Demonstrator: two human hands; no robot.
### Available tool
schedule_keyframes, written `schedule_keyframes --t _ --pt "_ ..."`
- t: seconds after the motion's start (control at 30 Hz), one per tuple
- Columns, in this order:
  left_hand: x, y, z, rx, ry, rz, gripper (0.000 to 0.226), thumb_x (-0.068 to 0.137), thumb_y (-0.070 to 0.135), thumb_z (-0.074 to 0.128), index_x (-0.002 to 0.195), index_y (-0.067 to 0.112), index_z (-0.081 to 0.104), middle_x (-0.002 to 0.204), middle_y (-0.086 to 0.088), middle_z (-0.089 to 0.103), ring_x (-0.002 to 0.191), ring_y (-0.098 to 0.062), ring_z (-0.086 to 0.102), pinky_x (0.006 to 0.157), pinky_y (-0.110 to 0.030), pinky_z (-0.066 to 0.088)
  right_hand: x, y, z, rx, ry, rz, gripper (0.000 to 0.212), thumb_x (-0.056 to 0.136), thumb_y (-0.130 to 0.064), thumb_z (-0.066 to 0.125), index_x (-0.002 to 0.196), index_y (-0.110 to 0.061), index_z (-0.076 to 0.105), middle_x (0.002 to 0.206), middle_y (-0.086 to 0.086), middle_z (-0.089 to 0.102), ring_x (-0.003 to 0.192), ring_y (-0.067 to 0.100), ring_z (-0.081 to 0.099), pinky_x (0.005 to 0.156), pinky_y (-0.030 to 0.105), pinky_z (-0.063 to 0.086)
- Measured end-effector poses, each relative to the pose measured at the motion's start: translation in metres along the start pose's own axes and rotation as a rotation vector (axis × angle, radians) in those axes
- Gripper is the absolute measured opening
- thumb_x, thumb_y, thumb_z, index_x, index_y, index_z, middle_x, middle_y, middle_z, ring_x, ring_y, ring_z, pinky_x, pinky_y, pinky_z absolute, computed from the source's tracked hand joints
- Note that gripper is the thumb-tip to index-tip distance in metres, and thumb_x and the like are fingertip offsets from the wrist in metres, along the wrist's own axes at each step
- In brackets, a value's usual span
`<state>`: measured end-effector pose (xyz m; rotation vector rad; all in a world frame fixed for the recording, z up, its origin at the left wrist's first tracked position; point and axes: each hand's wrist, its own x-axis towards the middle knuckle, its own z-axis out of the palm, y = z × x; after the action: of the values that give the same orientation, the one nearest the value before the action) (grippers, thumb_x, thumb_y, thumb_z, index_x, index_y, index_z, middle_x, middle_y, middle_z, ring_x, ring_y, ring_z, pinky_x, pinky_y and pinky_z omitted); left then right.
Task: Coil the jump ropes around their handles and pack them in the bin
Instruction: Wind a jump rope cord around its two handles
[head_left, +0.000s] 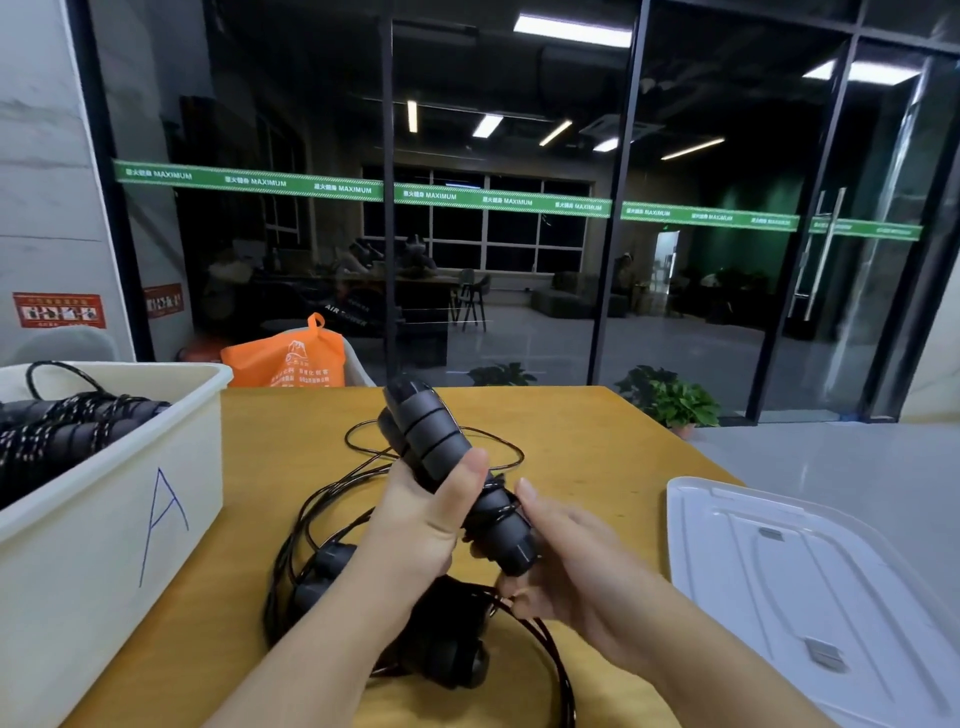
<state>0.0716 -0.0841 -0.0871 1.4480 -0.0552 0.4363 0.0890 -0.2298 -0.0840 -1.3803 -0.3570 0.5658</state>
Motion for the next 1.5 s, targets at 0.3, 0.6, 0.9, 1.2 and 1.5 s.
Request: schedule_keyframes --t 0.3,0.6,0.9,1.2,1.5 --pt "-0.013 0.004 0.020 0.448 0.208 0.093 0.055 0.067 0.048 0.076 0.101 0.020 0.043 0.083 0.011 0.058 0.073 0.003 0.057 0.052 -0.013 0.039 -0.005 0.012 0.004 -0.608 0.103 -0.248 0.042 0.072 -0.023 0.067 0.112 -0.026 0.053 0.098 -0.004 0.068 0.084 0.009 0.064 0.073 0.021 0.051" --pt "-0.027 0.028 0.020 0.537 0.124 0.254 0.046 0.068 0.051 0.070 0.086 0.023 0.039 0.064 0.005 0.061 0.053 0.005 0.059 0.042 -0.010 0.041 -0.009 0.001 0.004 -0.273 -0.002 -0.258 0.029 0.053 -0.019 0.061 0.078 -0.003 0.061 0.062 0.013 0.056 0.054 0.023 0.051 0.044 0.025 0.031" --pt "-0.018 0.029 -0.002 0.587 -0.051 0.611 0.036 0.077 0.069 0.052 0.089 0.035 0.049 0.075 0.005 0.058 0.057 -0.006 0.055 0.049 -0.010 0.037 -0.016 -0.011 -0.007 0.223 -0.305 -0.168 0.035 0.048 -0.016 0.059 0.081 -0.009 0.070 0.067 0.014 0.056 0.047 0.020 0.048 0.037 0.016 0.030" --pt "-0.013 0.016 0.002 0.662 -0.084 0.543 0.032 0.096 0.047 0.037 0.074 0.030 0.052 0.068 0.006 0.054 0.060 -0.008 0.054 0.052 -0.015 0.043 -0.009 -0.007 -0.008 0.218 -0.080 -0.168 0.054 0.051 -0.011 0.055 0.103 0.001 0.058 0.069 0.015 0.055 0.049 0.020 0.047 0.033 0.018 0.031" --pt "-0.015 0.016 0.015 0.468 -0.183 0.202 0.038 0.079 0.060 0.039 0.079 0.023 0.045 0.047 0.015 0.046 0.044 -0.001 0.037 0.050 -0.020 0.030 -0.010 -0.011 -0.012 0.331 -0.095 -0.071 0.041 0.056 -0.007 0.050 0.093 -0.002 0.067 0.067 0.016 0.053 0.045 0.020 0.046 0.030 0.016 0.027"
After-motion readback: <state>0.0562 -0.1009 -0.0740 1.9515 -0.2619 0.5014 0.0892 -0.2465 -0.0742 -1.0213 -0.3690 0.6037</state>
